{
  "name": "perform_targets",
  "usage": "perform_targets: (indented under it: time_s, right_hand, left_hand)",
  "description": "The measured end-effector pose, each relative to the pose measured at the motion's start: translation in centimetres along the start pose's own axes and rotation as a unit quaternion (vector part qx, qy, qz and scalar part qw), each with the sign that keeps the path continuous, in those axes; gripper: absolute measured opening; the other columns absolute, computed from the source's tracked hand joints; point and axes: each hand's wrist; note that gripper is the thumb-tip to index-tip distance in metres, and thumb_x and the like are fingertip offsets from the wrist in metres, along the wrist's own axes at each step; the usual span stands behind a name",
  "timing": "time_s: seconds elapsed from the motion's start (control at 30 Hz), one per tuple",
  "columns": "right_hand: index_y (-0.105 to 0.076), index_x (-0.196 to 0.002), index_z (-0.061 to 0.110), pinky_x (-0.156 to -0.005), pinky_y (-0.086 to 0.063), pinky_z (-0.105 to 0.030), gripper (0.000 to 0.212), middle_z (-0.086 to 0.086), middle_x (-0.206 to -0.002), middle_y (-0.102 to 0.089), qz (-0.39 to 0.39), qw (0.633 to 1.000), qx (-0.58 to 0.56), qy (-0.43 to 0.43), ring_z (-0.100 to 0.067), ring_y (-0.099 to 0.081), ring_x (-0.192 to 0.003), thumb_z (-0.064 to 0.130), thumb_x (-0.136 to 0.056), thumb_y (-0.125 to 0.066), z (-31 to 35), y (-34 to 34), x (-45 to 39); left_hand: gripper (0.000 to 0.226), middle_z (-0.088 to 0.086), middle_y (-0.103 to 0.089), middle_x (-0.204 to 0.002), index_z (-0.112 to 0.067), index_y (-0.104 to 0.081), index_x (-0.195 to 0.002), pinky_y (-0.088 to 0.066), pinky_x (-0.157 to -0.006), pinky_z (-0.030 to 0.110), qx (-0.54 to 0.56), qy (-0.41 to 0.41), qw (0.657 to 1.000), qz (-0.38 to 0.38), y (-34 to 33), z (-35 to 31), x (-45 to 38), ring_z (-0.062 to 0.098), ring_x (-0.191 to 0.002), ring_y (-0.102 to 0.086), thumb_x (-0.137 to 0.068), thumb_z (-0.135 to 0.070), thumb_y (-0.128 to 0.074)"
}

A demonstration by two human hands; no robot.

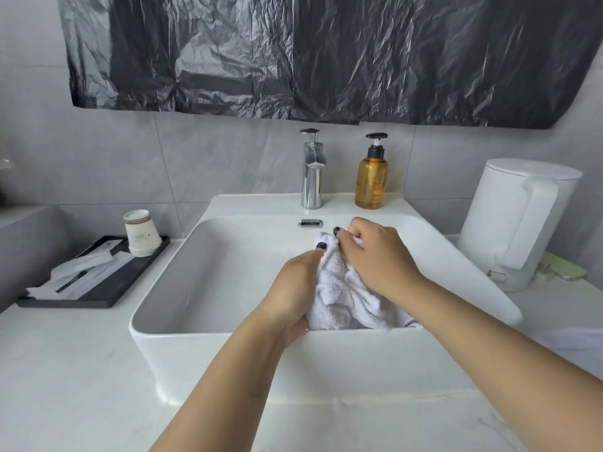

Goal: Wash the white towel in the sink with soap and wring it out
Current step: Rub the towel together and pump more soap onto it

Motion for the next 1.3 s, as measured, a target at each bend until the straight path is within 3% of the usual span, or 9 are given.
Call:
perform_targets:
  time_s: [0.13, 0.23, 0.47, 0.57, 0.7, 0.83, 1.07, 1.17, 1.3]
  right_hand:
    - [-0.049, -0.081, 0.017, -0.061, -0.033, -0.029, 0.051, 0.008, -0.068, -0.046, 0.152, 0.96, -0.231, -0.029, -0.006, -0.039, -0.061, 0.067, -0.081, -0.058, -1.2, 1.7, 0.1]
    - [-0.047, -0.117, 0.035, -0.086, -0.046, -0.025, 0.088, 0.017, -0.112, -0.06, 0.268, 0.947, -0.177, -0.021, 0.002, -0.057, -0.101, 0.079, -0.046, -0.076, -1.6, 3.1, 0.5]
    - [-0.068, -0.098, 0.018, -0.08, -0.055, -0.03, 0.036, 0.003, -0.091, -0.076, 0.052, 0.939, -0.337, -0.049, -0.014, -0.071, -0.092, -0.005, -0.072, -0.078, -0.3, 4.4, -0.2]
    - [-0.071, -0.091, 0.017, -0.083, -0.055, -0.038, 0.031, -0.004, -0.088, -0.076, -0.017, 0.889, -0.446, -0.099, -0.021, -0.072, -0.09, -0.009, -0.075, -0.072, 0.8, 5.2, -1.5]
    - [-0.064, -0.102, 0.007, -0.087, -0.054, -0.043, 0.026, -0.013, -0.094, -0.07, -0.039, 0.809, -0.574, -0.12, -0.028, -0.068, -0.092, -0.008, -0.081, -0.066, 3.6, 6.5, -3.9]
    - [-0.061, -0.085, 0.01, -0.061, -0.053, -0.025, 0.017, -0.005, -0.073, -0.064, -0.032, 0.759, -0.637, -0.133, -0.017, -0.065, -0.069, -0.005, -0.08, -0.068, 5.9, 6.5, -5.7]
    - [-0.063, -0.107, 0.006, -0.083, -0.058, -0.045, 0.047, -0.015, -0.095, -0.07, -0.055, 0.757, -0.624, -0.184, -0.033, -0.07, -0.096, 0.005, -0.063, -0.08, 3.9, 5.2, -5.1]
    - [-0.061, -0.117, 0.002, -0.068, -0.058, -0.037, 0.041, -0.016, -0.1, -0.071, -0.008, 0.782, -0.576, -0.239, -0.027, -0.072, -0.085, 0.0, -0.077, -0.074, 0.7, 4.8, -3.3]
    - [-0.017, -0.152, 0.025, -0.083, -0.056, -0.044, 0.1, -0.011, -0.122, -0.064, 0.08, 0.817, -0.465, -0.331, -0.027, -0.069, -0.097, 0.015, -0.076, -0.081, -1.7, 3.7, -1.2]
  left_hand:
    - [0.03, 0.01, -0.065, -0.078, 0.0, -0.064, -0.088, -0.047, -0.069, 0.028, 0.003, -0.075, 0.996, -0.041, 0.1, -0.4, 0.2, 0.023, -0.074, -0.062, -0.098, -0.025, -0.05]
    - [0.04, 0.015, -0.063, -0.083, 0.005, -0.063, -0.096, -0.044, -0.076, 0.035, 0.024, -0.114, 0.991, -0.07, -0.2, -1.9, 0.0, 0.024, -0.079, -0.06, -0.091, -0.035, -0.057]
    - [0.047, 0.005, -0.07, -0.106, -0.007, -0.066, -0.107, -0.046, -0.093, 0.037, -0.012, -0.194, 0.981, -0.018, -2.4, -5.8, -1.4, 0.016, -0.101, -0.065, -0.083, -0.047, -0.064]
    - [0.071, -0.007, -0.06, -0.135, -0.022, -0.054, -0.123, -0.038, -0.109, 0.038, -0.014, -0.183, 0.983, 0.013, -0.7, -4.9, -1.8, 0.008, -0.127, -0.054, -0.064, -0.059, -0.07]
    - [0.087, -0.007, -0.064, -0.13, -0.023, -0.045, -0.137, -0.048, -0.095, 0.028, -0.08, -0.153, 0.982, 0.079, -0.2, -1.7, -1.2, 0.008, -0.122, -0.06, -0.06, -0.033, -0.083]
    - [0.082, -0.002, -0.065, -0.132, -0.022, -0.043, -0.141, -0.053, -0.097, 0.029, -0.114, -0.199, 0.97, 0.083, -0.8, -2.0, -1.3, 0.014, -0.122, -0.061, -0.072, -0.008, -0.087]
    - [0.035, 0.003, -0.074, -0.078, -0.001, -0.073, -0.089, -0.053, -0.062, 0.025, -0.153, -0.136, 0.977, -0.063, 1.3, -2.0, -0.6, 0.016, -0.071, -0.069, -0.06, -0.011, -0.089]
    - [0.028, 0.008, -0.071, -0.071, -0.001, -0.073, -0.082, -0.05, -0.057, 0.025, -0.088, -0.151, 0.98, -0.092, 2.7, -2.1, -0.1, 0.018, -0.062, -0.065, -0.056, -0.01, -0.079]
    - [0.026, 0.016, -0.068, -0.076, 0.0, -0.071, -0.08, -0.05, -0.066, 0.032, -0.014, -0.16, 0.98, -0.118, 3.5, -2.9, -0.2, 0.024, -0.068, -0.063, -0.054, -0.003, -0.067]
Point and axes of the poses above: each hand's wrist, its own x-axis away from the middle knuckle, its own y-axis out of the back of the hand, z = x × y
